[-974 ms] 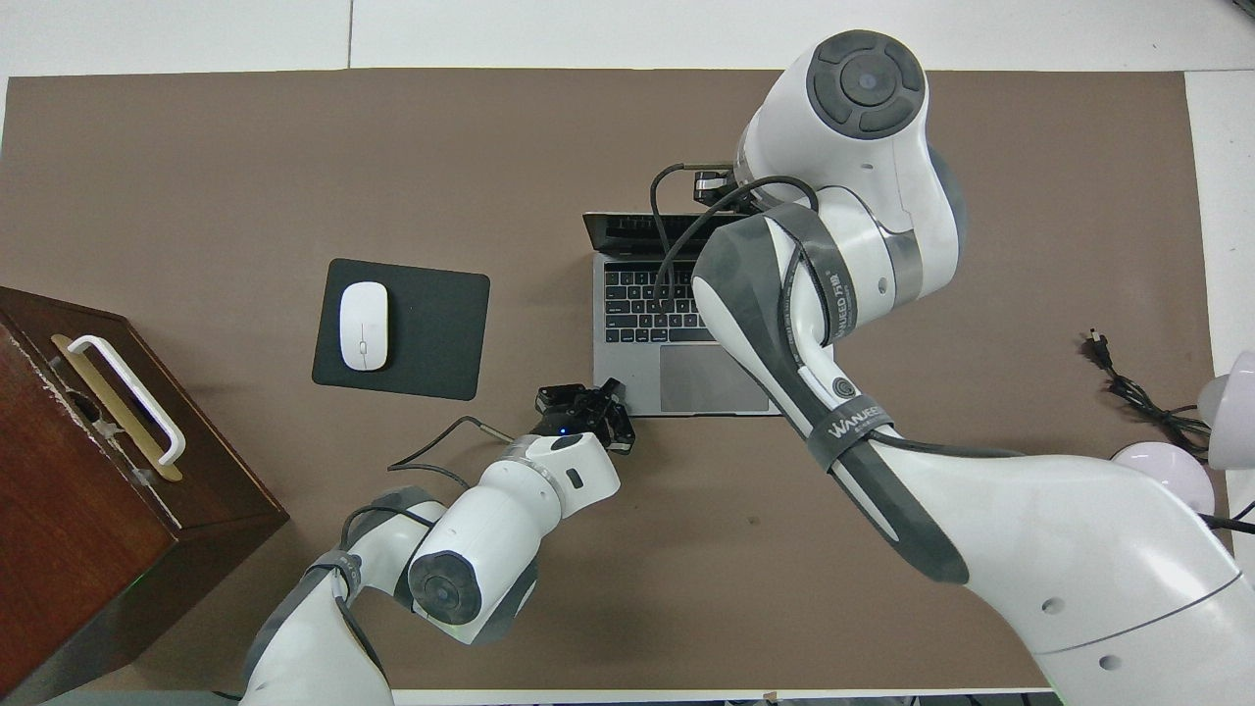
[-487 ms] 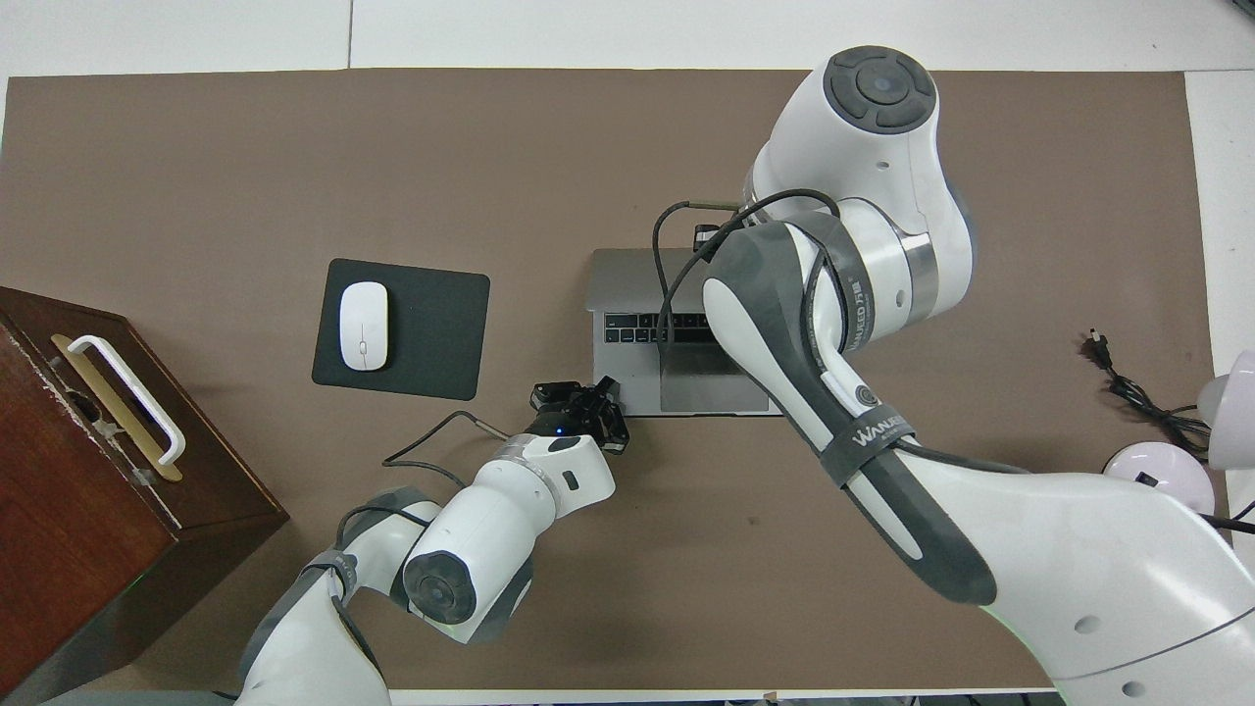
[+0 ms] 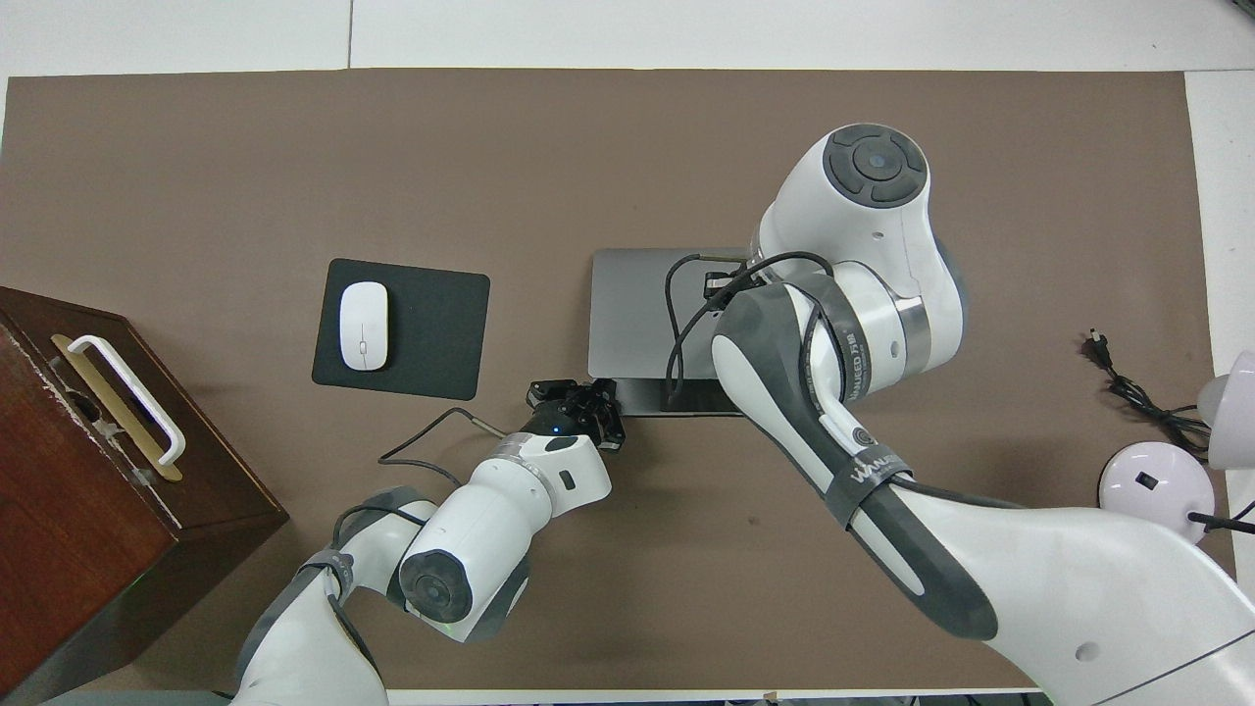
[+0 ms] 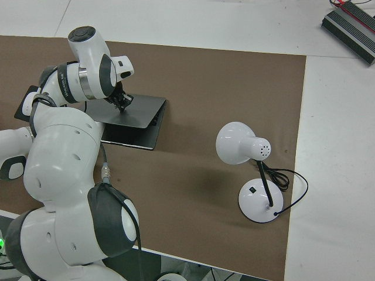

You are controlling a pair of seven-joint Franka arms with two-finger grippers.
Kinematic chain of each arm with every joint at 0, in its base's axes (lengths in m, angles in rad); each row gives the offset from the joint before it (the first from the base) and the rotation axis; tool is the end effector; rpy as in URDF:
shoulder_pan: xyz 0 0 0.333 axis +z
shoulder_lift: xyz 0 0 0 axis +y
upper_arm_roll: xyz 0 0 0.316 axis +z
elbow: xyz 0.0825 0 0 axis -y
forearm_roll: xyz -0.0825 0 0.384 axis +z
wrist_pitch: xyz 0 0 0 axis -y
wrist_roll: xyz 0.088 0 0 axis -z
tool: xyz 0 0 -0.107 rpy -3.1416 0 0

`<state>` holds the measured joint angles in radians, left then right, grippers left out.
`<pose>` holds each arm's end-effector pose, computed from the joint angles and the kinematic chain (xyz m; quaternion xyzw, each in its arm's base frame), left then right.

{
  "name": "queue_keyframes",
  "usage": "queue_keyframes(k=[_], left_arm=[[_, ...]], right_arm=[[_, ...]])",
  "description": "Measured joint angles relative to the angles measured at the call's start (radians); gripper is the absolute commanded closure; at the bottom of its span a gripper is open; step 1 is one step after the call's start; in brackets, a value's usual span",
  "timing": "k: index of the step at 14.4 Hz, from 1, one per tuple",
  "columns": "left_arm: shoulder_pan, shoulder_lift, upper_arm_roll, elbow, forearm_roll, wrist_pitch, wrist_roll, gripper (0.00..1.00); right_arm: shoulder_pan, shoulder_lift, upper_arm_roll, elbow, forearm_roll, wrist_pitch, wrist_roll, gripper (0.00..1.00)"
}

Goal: Close laptop with both arms
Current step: 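Push the laptop lid down toward the keyboard with the right gripper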

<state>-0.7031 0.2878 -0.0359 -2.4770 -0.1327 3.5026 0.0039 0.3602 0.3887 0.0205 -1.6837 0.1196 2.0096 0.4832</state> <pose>0.3973 -0.3404 0.2654 0.8921 -0.2736 0.3337 0.1339 0.6048 0.2483 0.3700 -0.9948 0.0788 0.0524 0.0388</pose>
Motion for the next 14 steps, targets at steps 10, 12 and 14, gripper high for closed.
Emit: queue_keyframes(k=[10,12,14], left_arm=[[0.0,0.0,0.0,0.0,0.0,0.0,0.002,1.0],[0.0,0.0,0.0,0.0,0.0,0.0,0.002,1.0],[0.0,0.0,0.0,0.0,0.0,0.0,0.002,1.0]], right_arm=[[0.0,-0.014,0.001,-0.073,0.015,0.071,0.0,1.0],[0.0,-0.014,0.001,-0.083,0.015,0.08,0.0,1.0],[0.0,-0.014,0.001,-0.091,0.015,0.091,0.0,1.0]])
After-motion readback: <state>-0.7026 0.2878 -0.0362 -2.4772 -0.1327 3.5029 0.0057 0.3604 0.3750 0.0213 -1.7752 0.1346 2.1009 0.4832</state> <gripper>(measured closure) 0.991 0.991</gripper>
